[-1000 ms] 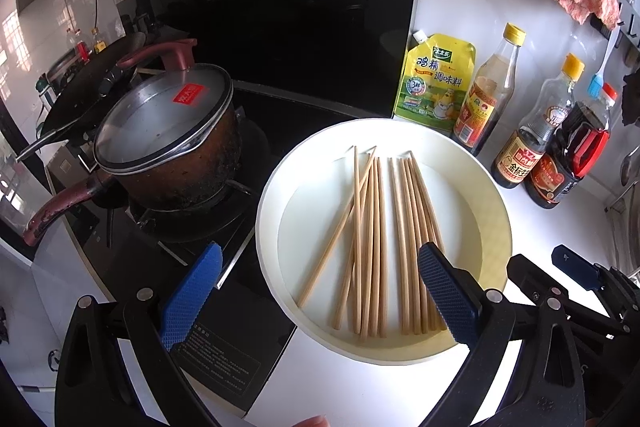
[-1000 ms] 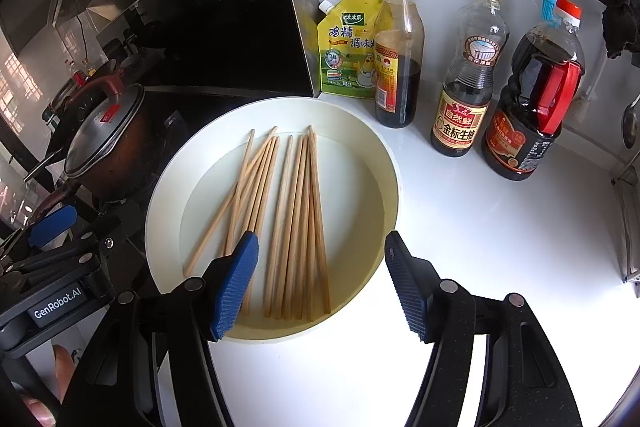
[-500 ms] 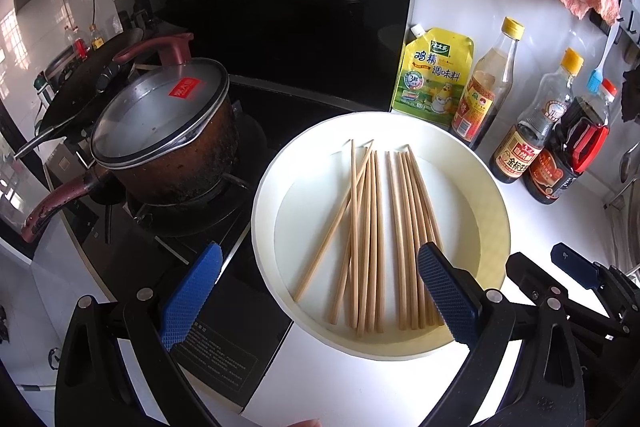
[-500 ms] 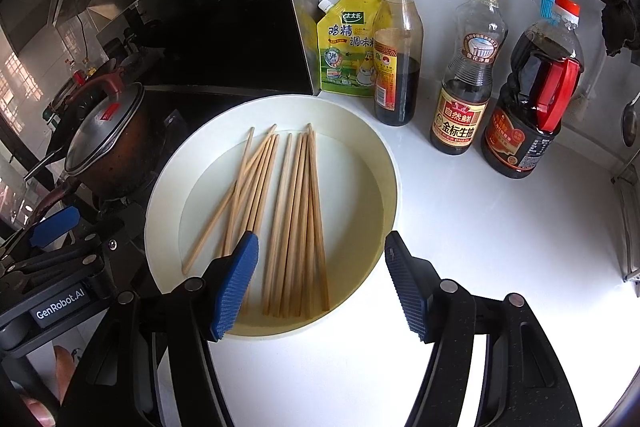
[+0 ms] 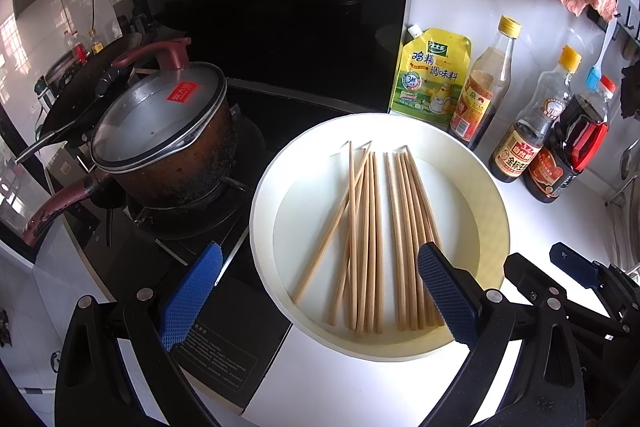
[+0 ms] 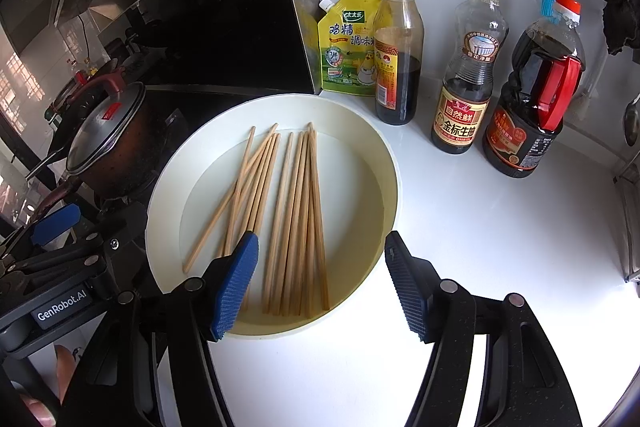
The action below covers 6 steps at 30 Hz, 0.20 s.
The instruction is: Organize utensils
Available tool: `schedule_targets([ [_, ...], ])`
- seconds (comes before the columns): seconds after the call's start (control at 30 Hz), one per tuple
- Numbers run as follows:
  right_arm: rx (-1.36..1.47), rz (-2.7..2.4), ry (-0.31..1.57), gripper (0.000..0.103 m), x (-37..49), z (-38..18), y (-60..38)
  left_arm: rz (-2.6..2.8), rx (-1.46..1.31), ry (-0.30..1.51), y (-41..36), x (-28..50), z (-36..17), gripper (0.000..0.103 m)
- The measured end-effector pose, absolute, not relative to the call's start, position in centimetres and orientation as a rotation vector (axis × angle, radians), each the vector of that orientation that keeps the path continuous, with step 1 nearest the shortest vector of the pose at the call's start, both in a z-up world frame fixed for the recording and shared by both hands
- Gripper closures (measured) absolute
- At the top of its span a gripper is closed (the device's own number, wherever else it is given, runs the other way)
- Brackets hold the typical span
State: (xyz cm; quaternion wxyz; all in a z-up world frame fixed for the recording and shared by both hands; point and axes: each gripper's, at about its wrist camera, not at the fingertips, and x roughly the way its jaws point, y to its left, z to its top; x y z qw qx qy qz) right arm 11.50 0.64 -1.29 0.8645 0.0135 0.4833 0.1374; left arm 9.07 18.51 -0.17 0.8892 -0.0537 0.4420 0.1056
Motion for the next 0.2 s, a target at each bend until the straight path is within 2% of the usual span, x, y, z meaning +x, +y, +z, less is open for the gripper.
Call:
schedule_targets([
  [0.2,0.033,0.291,1.013,0.039,11.48,-1.26,0.58,0.219,-0.125,0.941,18.75,9.36,-0.43,0.006],
])
